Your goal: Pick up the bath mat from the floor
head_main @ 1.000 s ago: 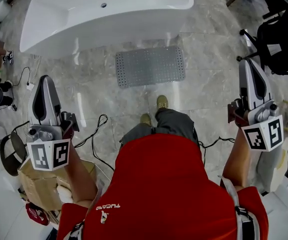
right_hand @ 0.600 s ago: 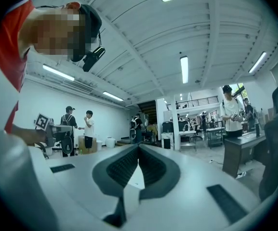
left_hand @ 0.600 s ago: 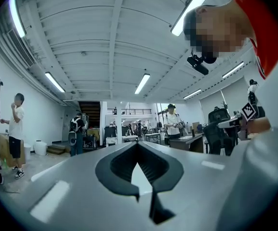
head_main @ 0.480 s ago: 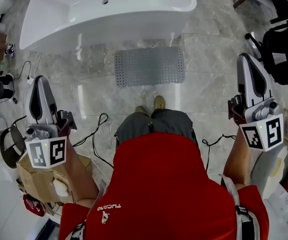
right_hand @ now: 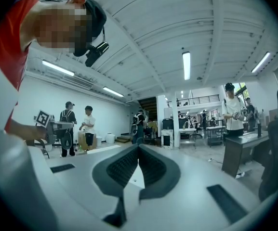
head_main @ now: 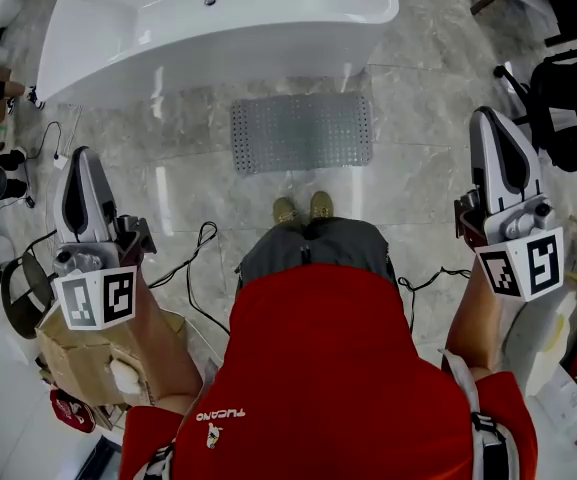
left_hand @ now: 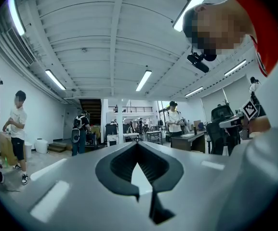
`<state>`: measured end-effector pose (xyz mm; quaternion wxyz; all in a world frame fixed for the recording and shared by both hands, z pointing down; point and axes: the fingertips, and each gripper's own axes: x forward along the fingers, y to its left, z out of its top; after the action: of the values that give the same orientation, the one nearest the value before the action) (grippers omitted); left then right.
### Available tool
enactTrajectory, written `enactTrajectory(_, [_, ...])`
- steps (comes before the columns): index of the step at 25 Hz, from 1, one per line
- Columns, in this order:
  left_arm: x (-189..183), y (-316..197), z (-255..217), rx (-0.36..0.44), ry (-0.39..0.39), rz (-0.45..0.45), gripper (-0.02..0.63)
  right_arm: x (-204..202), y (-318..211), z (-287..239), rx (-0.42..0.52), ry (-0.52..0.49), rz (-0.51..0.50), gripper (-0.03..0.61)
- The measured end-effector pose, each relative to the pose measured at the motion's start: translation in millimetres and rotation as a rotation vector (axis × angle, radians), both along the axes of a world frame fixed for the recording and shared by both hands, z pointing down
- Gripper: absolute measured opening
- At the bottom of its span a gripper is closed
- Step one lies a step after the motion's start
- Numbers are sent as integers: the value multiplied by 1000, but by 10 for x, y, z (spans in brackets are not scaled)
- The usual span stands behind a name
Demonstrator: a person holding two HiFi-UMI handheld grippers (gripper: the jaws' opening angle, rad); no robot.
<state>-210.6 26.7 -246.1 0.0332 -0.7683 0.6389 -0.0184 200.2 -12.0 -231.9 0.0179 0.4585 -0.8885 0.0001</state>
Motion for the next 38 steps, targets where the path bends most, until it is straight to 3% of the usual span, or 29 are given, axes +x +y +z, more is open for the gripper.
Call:
enactTrajectory(27, [-337,-492,1382,-100,39,18,5,-176,-309,1191,-114,51,106,2])
enactTrajectory(38, [-409,-658,2161,-143,45,1,5,-153,-450,1910,-164,72,131,2])
